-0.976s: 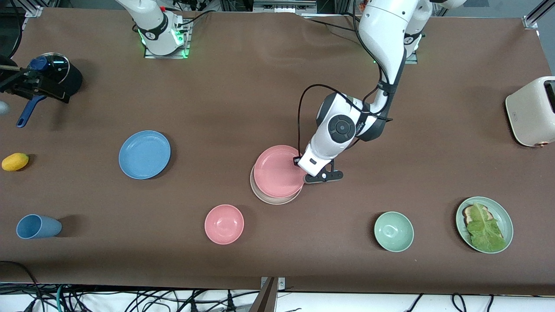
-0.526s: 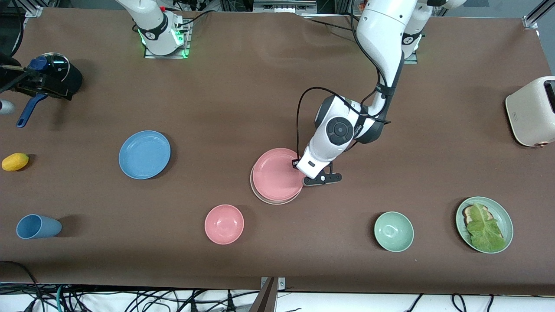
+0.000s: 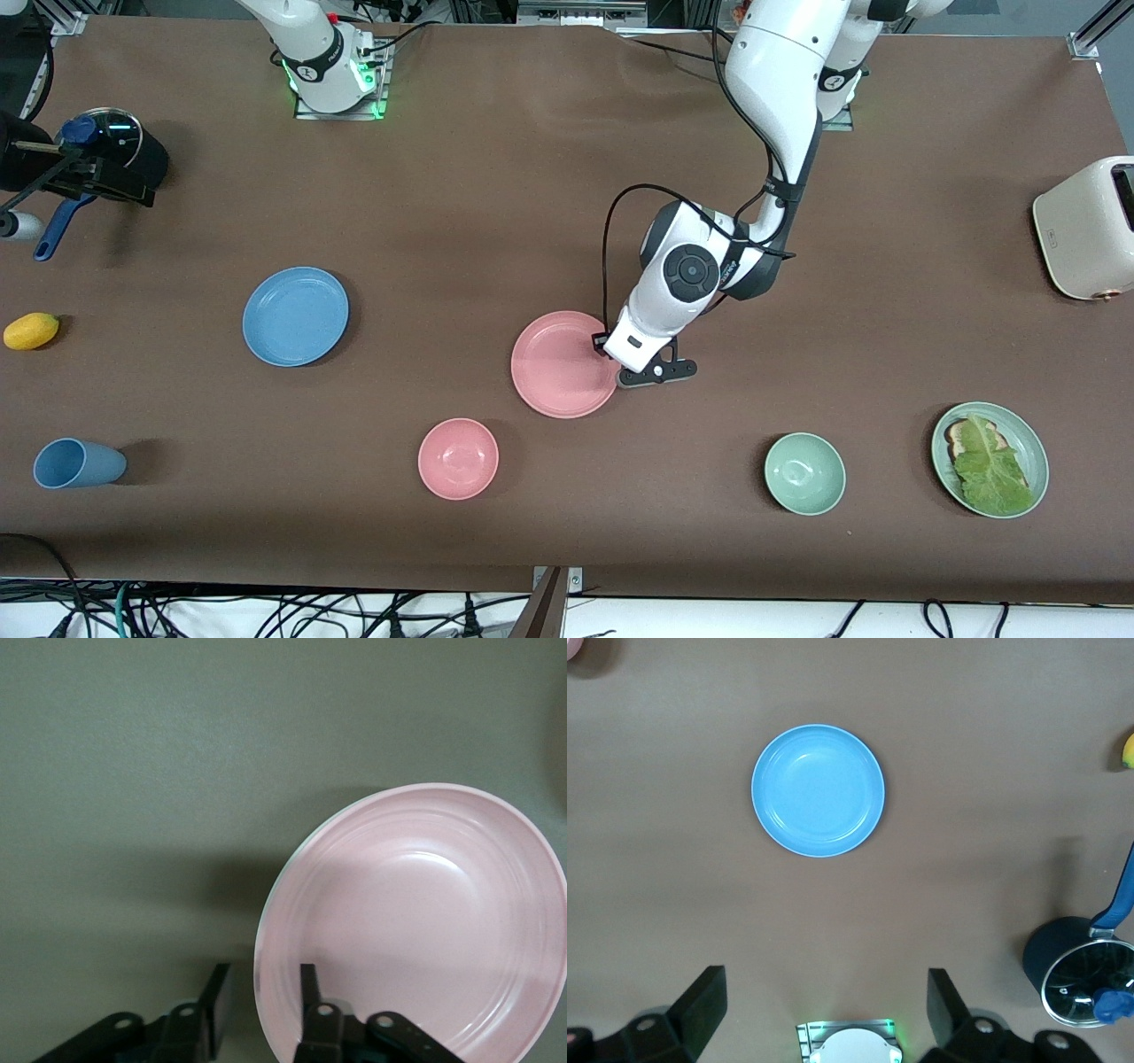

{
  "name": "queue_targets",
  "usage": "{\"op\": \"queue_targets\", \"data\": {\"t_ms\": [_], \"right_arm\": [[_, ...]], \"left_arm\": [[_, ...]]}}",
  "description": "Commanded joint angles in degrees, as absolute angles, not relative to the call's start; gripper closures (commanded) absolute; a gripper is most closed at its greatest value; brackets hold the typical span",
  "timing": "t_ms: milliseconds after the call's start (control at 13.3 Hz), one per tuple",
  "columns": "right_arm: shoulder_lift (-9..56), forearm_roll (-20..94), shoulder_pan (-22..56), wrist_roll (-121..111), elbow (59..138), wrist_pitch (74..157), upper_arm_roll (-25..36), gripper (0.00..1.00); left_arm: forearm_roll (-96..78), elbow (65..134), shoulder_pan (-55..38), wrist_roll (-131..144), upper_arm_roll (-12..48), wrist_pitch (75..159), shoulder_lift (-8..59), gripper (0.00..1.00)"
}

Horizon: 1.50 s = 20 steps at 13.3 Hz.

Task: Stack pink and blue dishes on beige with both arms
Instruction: 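Raise the left gripper away while the right gripper reaches the blue plate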

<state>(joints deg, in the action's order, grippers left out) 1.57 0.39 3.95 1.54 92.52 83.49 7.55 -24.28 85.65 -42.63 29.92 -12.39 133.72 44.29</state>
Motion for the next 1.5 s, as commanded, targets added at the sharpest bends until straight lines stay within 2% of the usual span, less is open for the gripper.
{"op": "queue_targets", "data": {"t_ms": [0, 451, 526, 826, 1126, 1276, 1427], "right_arm": [[1.41, 0.88, 3.78, 1.14, 92.37, 82.62, 7.56, 0.00], [4.38, 1.31, 3.34, 1.32, 94.91, 84.01, 8.00, 0.00], [5.18, 1.23, 3.34, 1.32, 96.40, 86.63, 8.52, 0.00], [5.62, 1.41, 3.16, 0.44, 106.24, 100.08, 9.93, 0.00], [6.41, 6.04, 2.99, -5.18, 120.29, 119.31, 13.44, 0.00], [10.35, 9.91, 2.90, -8.94, 122.52, 126.36, 13.62, 0.00], [14.40, 17.97, 2.64, -14.12, 122.52, 128.31, 14.23, 0.00]], "left_arm": [[-22.68, 83.85, -42.19, 30.67, -12.92, 132.90, 44.21, 0.42], [-22.41, 83.76, -36.67, 22.26, -12.92, 126.93, 40.61, 0.23], [-22.41, 83.76, -35.08, 19.63, -12.83, 125.78, 40.52, 0.19], [-22.50, 83.76, -29.54, 8.02, -12.92, 122.44, 39.99, 0.15], [-21.62, 83.94, -20.94, -7.96, -12.83, 120.24, 39.99, 0.09], [-21.62, 83.94, -16.89, -16.22, -12.75, 119.27, 39.90, 0.09], [-21.62, 83.76, -13.46, -21.77, -12.83, 117.95, 39.82, 0.09]]}}
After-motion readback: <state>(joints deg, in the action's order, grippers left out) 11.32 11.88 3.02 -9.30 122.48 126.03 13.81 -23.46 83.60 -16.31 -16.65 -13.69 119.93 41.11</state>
